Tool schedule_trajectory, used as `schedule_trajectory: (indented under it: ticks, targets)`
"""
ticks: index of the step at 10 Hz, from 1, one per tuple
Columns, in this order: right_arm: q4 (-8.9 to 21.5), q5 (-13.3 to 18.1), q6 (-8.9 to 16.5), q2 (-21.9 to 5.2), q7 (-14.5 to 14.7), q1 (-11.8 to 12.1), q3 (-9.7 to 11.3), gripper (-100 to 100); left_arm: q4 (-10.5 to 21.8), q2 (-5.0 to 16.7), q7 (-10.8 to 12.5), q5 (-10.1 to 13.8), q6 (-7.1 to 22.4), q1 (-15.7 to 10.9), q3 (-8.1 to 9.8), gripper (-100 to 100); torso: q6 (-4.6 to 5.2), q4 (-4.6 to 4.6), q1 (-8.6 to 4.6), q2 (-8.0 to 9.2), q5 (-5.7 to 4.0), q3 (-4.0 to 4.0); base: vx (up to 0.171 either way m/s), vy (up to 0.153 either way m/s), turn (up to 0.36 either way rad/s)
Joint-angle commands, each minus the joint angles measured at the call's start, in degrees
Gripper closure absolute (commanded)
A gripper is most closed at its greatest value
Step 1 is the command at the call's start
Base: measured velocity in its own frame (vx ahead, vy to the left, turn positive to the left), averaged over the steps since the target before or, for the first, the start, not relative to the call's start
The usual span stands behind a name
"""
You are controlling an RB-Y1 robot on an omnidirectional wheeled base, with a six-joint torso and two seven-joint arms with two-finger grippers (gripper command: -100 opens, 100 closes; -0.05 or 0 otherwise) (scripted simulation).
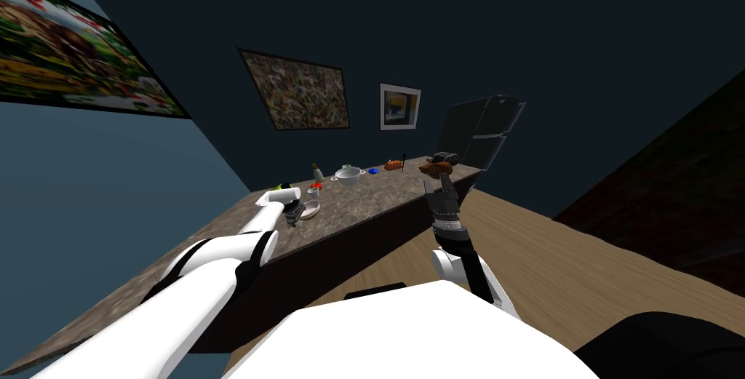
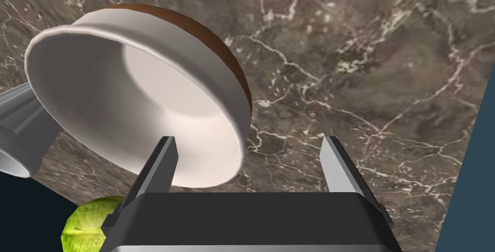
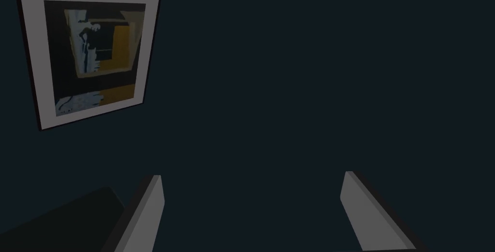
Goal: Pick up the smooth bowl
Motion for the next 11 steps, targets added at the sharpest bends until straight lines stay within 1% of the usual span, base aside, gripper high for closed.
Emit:
schedule_trajectory:
  ticks: [1,2,3,4,5,6,7,8,9,10,11]
  targets:
    - [0.0,0.0,0.0,0.0,0.0,0.0,0.0,0,-1.8,0.1,0.0,0.0,0.3,0.2,0.04,-100,0.0,0.0,0.0,0.0,0.0,0.0,0.0,0.0,0.0]
    - [0.0,0.0,0.0,0.0,0.0,0.0,0.0,0,-4.3,1.3,1.2,0.8,1.7,3.2,2.49,-100,0.0,0.0,-0.02,-0.01,-0.01,0.0,-0.009,0.008,-0.364]
    - [0.0,0.0,0.0,0.0,0.0,0.0,0.0,0,-5.6,1.3,1.2,0.8,1.7,4.6,2.49,-100,0.08,-0.01,-0.01,0.02,0.0,0.0,-0.011,0.026,-0.205]
    - [0.0,0.0,0.0,0.0,0.0,0.0,0.0,0,-8.3,2.4,2.3,1.5,3.1,7.0,4.93,-100,-0.02,0.0,0.07,0.04,0.02,0.02,-0.015,0.031,-0.335]
    - [0.0,0.0,0.0,0.0,0.0,0.0,0.0,0,-10.2,2.4,2.3,1.5,3.1,9.2,4.93,-100,0.06,0.01,0.1,0.06,0.02,0.03,-0.018,0.03,-0.162]
    - [0.0,0.0,0.0,0.0,0.0,0.0,0.0,0,-12.1,3.6,3.5,2.3,4.6,11.0,7.38,-100,-0.03,0.01,0.11,0.07,0.03,0.04,-0.018,0.023,-0.296]
    - [0.0,0.0,0.0,0.0,0.0,0.0,0.0,0,-14.4,3.6,3.5,2.3,4.6,13.2,7.38,-100,0.04,0.02,0.09,0.07,0.02,0.04,-0.016,0.025,-0.163]
    - [0.0,0.0,0.0,0.0,0.0,0.0,0.0,0,-14.4,3.6,3.5,2.3,4.6,14.3,7.38,-100,-0.03,0.01,0.1,0.07,0.03,0.04,-0.007,0.008,0.0]
    - [0.0,0.0,0.0,0.0,0.0,0.0,0.0,0,-16.9,4.8,4.7,3.0,6.0,16.5,9.83,-100,-0.04,0.0,0.07,0.04,0.02,0.02,-0.012,0.007,-0.399]
    - [0.0,0.0,0.0,0.0,0.0,0.0,0.0,0,-17.1,4.8,4.7,3.0,6.0,17.7,9.83,-100,0.09,0.01,0.02,0.03,0.0,0.01,-0.014,0.024,-0.202]
    - [0.0,0.0,0.0,0.0,0.0,0.0,0.0,0,-18.7,4.8,4.7,3.0,6.0,19.0,9.83,-100,-0.03,0.01,0.07,0.04,0.02,0.02,-0.006,0.011,0.073]
